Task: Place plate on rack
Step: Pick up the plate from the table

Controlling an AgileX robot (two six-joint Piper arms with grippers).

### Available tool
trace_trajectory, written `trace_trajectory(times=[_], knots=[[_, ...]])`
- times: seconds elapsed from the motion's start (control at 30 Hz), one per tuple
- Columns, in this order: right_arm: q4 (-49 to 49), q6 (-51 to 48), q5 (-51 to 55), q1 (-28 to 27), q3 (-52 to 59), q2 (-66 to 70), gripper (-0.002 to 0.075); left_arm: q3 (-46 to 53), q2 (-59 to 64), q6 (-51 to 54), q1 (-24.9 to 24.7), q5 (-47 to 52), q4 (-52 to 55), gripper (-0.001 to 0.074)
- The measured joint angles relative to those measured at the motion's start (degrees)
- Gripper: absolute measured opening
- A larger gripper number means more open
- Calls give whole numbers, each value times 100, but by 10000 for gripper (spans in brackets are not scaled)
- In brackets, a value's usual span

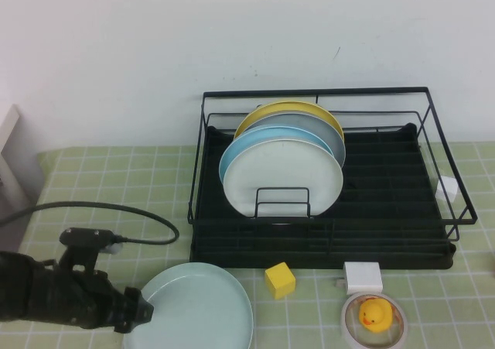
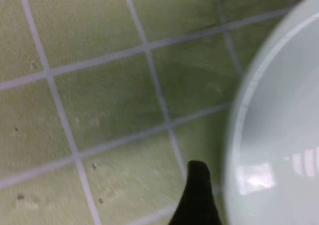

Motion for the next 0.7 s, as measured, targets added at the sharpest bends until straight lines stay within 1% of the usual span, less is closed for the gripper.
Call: trace_trajectory(times=[0.07, 0.13, 0.23, 0.33, 0.4, 0.43, 0.47, 0.53, 0.6, 0.63, 0.7], knots=[[0, 0, 21, 0, 0, 0, -2, -14, 258, 731, 0, -28, -544, 489], [0, 0, 32, 0, 0, 0, -2, -26, 468, 1274, 0, -51, -784, 489], [0, 0, 32, 0, 0, 0, -2, -101, 750, 1526, 0, 16, -928, 488], [0, 0, 32, 0, 0, 0, -2, -143, 883, 1596, 10, 429, -996, 463], [0, 0, 32, 0, 0, 0, -2, -144, 982, 1670, 10, 866, -1005, 410], [0, 0, 32, 0, 0, 0, -2, -144, 1021, 1701, 10, 1059, -1005, 369], [0, 0, 32, 0, 0, 0, -2, -144, 1034, 1734, 10, 1173, -1005, 318], [0, 0, 32, 0, 0, 0, -2, -151, 1048, 1744, 10, 1317, -1005, 187], [12, 0, 32, 0, 0, 0, -2, -151, 1048, 1622, 10, 1371, -1005, 88], [12, 0, 32, 0, 0, 0, -2, -151, 1048, 1515, 10, 1384, -1005, 57], [34, 0, 55, 0, 0, 0, -2, -151, 1048, 1288, 10, 1427, -1005, 27]])
